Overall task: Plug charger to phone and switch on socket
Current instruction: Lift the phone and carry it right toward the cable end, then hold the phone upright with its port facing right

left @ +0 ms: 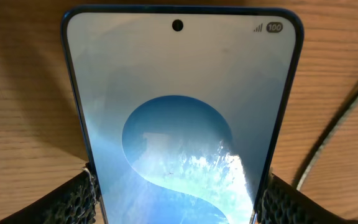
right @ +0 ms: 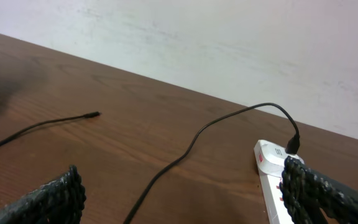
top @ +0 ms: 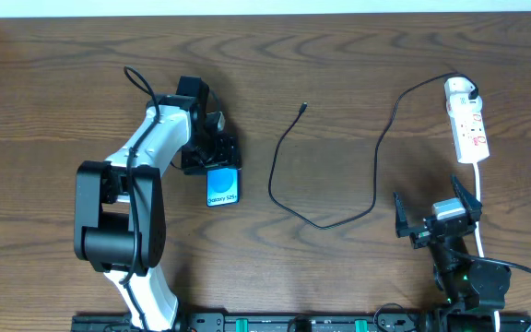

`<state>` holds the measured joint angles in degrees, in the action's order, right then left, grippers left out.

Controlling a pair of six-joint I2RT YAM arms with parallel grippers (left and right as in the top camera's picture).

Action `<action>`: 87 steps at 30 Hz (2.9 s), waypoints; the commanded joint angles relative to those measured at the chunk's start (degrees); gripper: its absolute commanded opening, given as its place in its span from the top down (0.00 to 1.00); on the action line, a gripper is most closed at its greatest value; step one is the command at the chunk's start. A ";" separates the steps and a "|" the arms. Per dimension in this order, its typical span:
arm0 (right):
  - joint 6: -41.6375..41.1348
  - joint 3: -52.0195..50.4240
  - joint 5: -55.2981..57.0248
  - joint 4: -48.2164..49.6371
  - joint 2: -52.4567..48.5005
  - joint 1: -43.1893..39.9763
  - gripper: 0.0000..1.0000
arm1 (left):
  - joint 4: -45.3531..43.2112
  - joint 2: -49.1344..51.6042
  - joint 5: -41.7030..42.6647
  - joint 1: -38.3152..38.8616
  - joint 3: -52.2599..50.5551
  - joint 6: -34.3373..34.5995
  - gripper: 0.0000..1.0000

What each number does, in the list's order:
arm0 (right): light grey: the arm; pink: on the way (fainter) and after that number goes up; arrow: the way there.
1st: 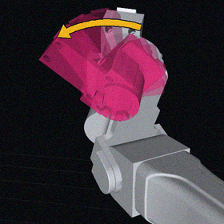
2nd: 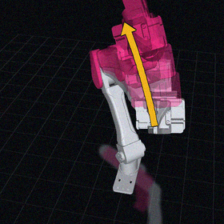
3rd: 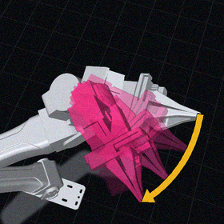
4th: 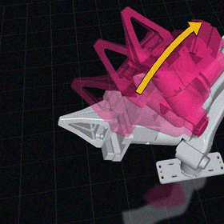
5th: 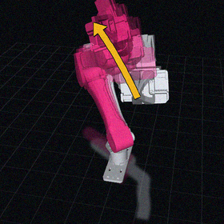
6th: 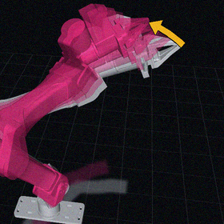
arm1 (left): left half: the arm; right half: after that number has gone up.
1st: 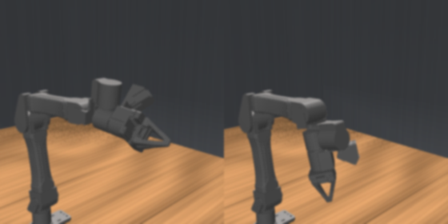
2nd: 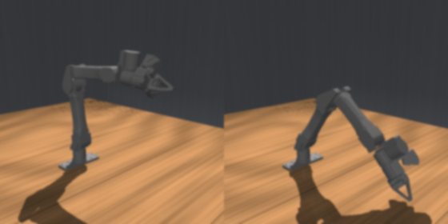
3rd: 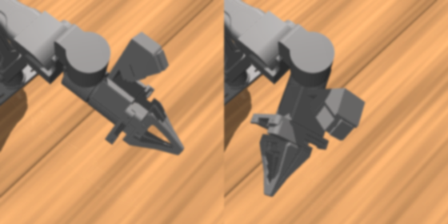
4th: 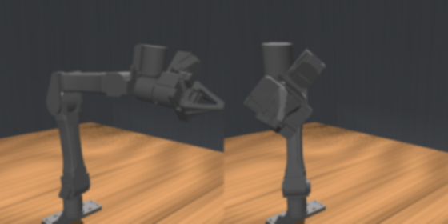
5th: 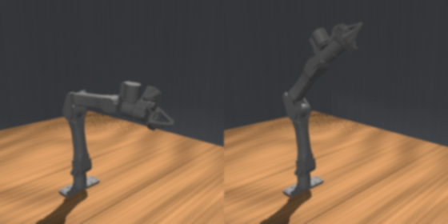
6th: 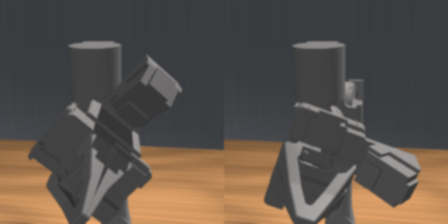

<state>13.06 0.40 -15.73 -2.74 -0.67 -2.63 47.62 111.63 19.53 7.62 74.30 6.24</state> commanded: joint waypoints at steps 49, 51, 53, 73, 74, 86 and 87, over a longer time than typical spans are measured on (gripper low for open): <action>-0.35 -0.09 0.17 -0.26 0.28 0.55 0.01 | 0.11 -2.14 47.58 -4.44 0.09 30.99 0.32; -0.35 -0.09 0.17 -0.24 0.28 0.55 0.01 | 0.11 -2.14 47.60 -4.44 0.09 31.85 0.32; -0.35 -0.09 0.17 -0.26 0.28 0.55 0.01 | 0.11 -2.14 47.58 -4.44 0.09 33.38 0.32; -0.35 -0.09 0.17 -0.24 0.28 0.55 0.01 | 0.11 -2.14 52.30 -4.44 0.09 41.57 0.32; -0.35 -0.09 0.17 -0.26 0.28 0.55 0.01 | 0.09 -2.14 52.30 -4.44 0.09 41.99 0.32; -0.35 -0.09 0.17 -0.24 0.28 0.55 0.01 | 0.11 -2.14 52.30 -4.44 0.09 44.72 0.32; -0.35 -0.09 0.17 -0.26 0.28 0.55 0.01 | 0.11 -2.14 52.30 -4.44 0.09 45.18 0.32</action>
<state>13.06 0.40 -15.73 -2.72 -0.67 -2.63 47.57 111.63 68.93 3.46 74.30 49.71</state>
